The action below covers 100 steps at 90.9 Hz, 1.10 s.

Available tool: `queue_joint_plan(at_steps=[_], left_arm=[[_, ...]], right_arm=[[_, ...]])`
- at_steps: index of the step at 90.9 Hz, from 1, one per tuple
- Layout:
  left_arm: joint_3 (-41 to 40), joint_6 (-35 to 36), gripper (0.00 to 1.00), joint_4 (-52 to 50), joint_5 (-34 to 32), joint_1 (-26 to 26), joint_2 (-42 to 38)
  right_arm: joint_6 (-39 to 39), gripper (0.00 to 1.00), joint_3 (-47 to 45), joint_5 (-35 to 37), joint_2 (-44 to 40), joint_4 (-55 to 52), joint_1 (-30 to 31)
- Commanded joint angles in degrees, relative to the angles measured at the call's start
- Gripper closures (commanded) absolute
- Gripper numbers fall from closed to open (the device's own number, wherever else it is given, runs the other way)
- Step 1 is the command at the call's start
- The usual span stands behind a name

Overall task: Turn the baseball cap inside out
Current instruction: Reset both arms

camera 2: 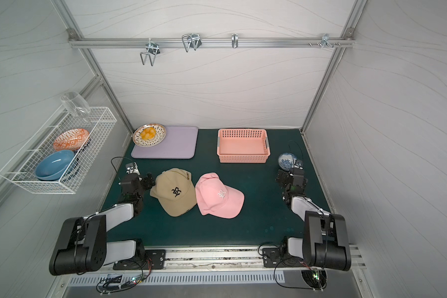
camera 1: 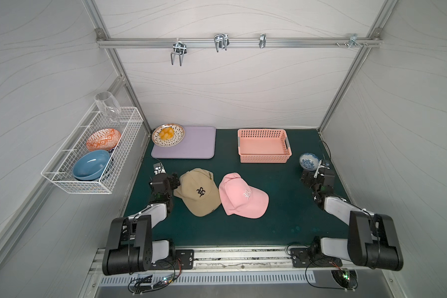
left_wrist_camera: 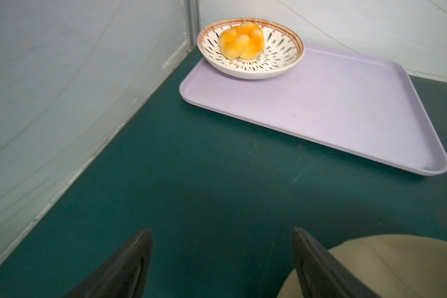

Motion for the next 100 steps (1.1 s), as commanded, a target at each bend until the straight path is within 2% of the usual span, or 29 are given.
queue_joint_plan(at_steps=[1,7,12,22,24,27,43,49,100], left_arm=[[3.3,-0.3,0.11,4.9,7.2,0.5,1.9],[3.0,-0.7,0.11,7.8,10.3,0.5,3.0],[1.1,-0.5,0.10,14.1,12.5,0.5,4.8],[1.3,-0.5,0.10,15.2,12.5,0.5,7.3],[1.5,-0.4,0.02,15.0,12.6,0.5,7.5],[1.6,-0.3,0.00,15.0,13.0,0.5,7.6],[-2.2,0.5,0.00,28.4,14.6,0.4,13.3],[-1.5,0.3,0.00,23.8,14.3,0.4,11.8],[0.8,1.0,0.00,20.8,12.7,-0.7,12.3]], right_arm=[[-2.0,0.01,-1.2,-3.9,2.0,11.7,-0.3],[-2.3,0.01,-0.5,-5.1,2.6,10.9,-0.2],[-2.2,0.01,-0.5,-5.9,3.2,12.1,-0.1],[-2.2,0.01,-4.3,-7.2,8.0,24.2,0.4],[-2.6,0.01,-4.8,-7.7,9.3,26.1,0.6],[-3.4,0.01,-4.9,-8.2,10.8,27.5,1.0],[-6.6,0.01,0.1,-5.0,13.3,20.7,4.4],[-5.9,0.01,2.1,-5.4,13.6,17.5,3.9],[-5.9,0.01,2.0,-6.1,13.4,17.3,3.7]])
